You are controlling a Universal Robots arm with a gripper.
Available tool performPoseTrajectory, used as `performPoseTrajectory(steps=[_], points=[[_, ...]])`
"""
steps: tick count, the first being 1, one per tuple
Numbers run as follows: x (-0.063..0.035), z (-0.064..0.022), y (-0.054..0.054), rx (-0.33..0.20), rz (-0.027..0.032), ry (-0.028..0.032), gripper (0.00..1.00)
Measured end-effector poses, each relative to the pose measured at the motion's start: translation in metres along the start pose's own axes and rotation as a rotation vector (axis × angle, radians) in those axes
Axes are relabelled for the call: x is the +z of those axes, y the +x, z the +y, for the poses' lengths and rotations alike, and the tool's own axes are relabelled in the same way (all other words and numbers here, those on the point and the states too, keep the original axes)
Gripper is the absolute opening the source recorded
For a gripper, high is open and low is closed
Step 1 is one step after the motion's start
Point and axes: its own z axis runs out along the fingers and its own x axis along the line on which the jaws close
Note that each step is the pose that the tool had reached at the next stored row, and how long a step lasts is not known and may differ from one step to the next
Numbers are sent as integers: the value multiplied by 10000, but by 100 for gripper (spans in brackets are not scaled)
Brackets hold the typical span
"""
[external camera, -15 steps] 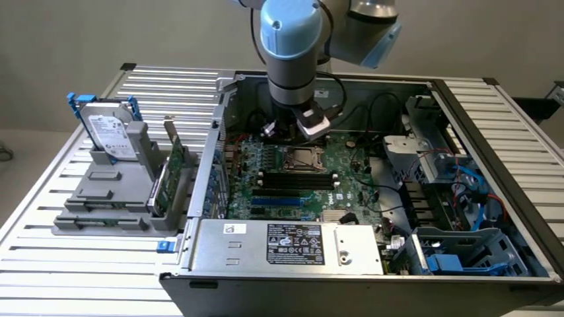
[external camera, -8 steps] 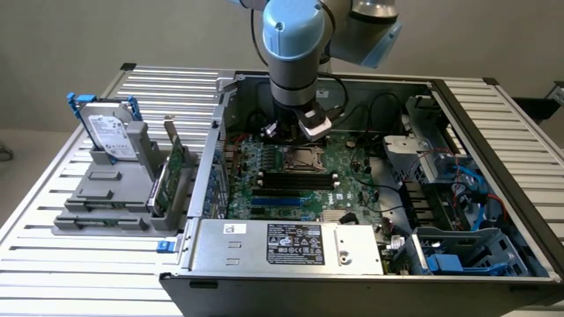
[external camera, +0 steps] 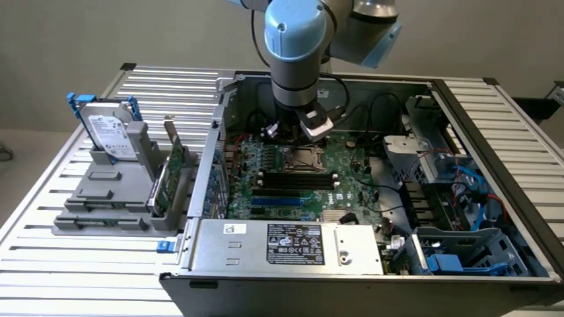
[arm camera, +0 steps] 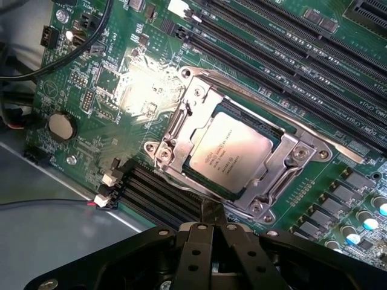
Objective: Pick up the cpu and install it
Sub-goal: 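Close the cpu cover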
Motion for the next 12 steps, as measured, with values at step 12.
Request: performPoseTrajectory(steps=[12], points=[[6,8,18,-8,-42,-74,11]])
